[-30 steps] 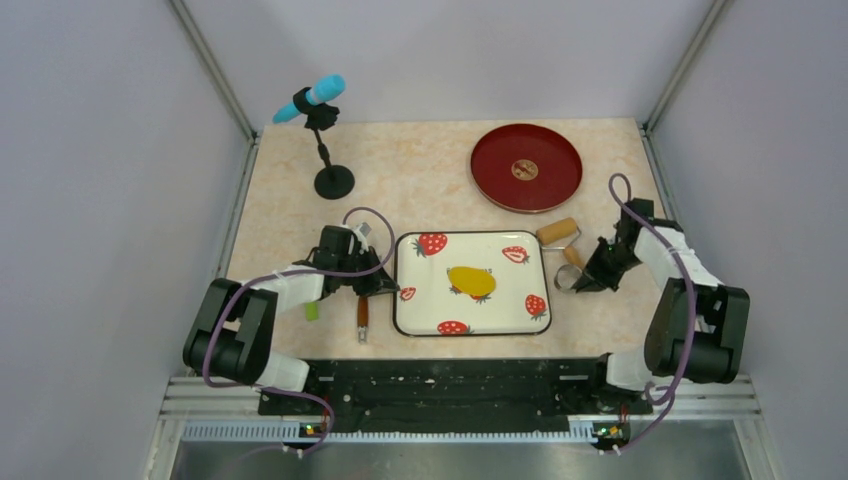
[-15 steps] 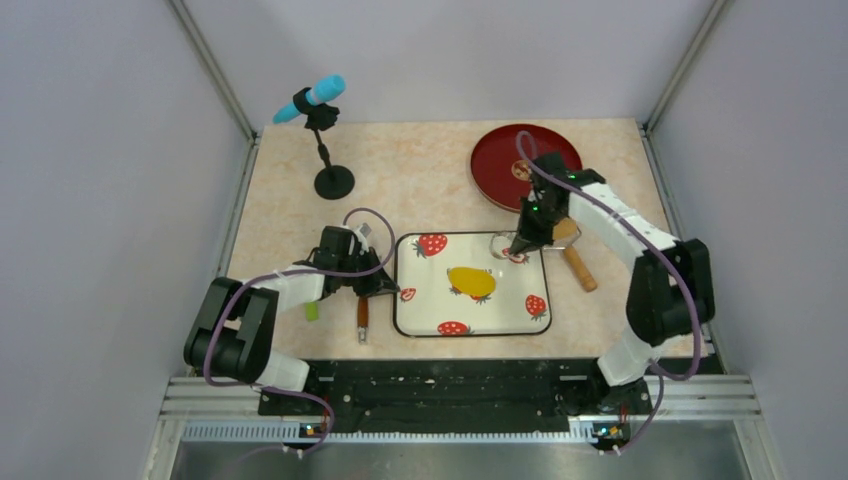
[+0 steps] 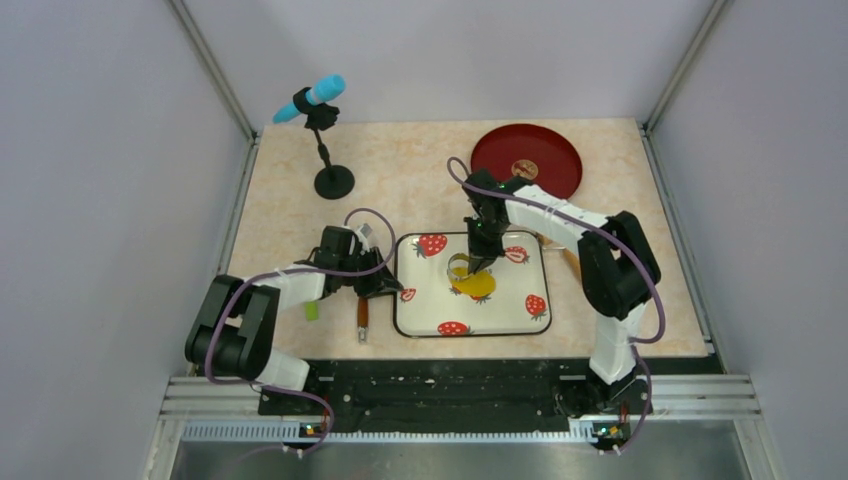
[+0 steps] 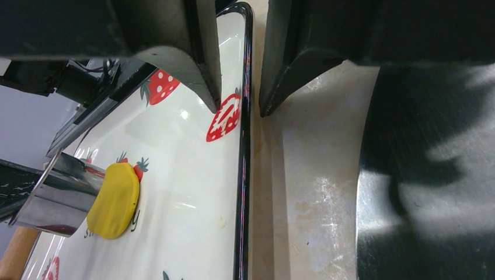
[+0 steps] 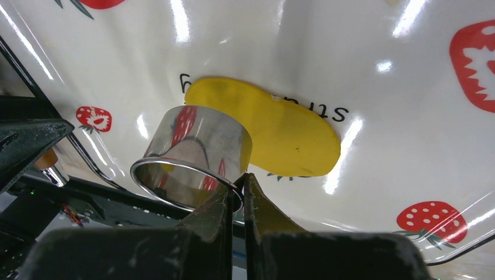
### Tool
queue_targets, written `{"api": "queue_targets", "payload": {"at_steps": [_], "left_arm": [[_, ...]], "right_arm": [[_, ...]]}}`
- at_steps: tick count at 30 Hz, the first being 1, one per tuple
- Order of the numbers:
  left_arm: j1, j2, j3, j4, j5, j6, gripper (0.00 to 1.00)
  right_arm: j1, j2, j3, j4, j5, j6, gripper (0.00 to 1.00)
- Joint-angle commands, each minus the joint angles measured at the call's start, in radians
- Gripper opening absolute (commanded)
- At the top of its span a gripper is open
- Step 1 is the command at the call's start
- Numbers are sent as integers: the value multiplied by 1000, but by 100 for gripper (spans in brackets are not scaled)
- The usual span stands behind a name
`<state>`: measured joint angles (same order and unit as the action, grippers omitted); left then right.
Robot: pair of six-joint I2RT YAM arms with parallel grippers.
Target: Roll out the dumpling wrappers from the dough
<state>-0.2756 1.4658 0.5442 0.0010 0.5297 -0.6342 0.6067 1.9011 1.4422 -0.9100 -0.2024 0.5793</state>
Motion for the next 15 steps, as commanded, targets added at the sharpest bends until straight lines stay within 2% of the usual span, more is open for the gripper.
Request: {"api": "queue_targets", "payload": {"at_steps": [1,15], "left_arm": [[1,21,18,37,21,0,37],[1,32,24,33,25,2,38]], "right_arm": [[1,-47,30,-12,28,18,0],[0,-84,-60,-19,79,16,0]]}}
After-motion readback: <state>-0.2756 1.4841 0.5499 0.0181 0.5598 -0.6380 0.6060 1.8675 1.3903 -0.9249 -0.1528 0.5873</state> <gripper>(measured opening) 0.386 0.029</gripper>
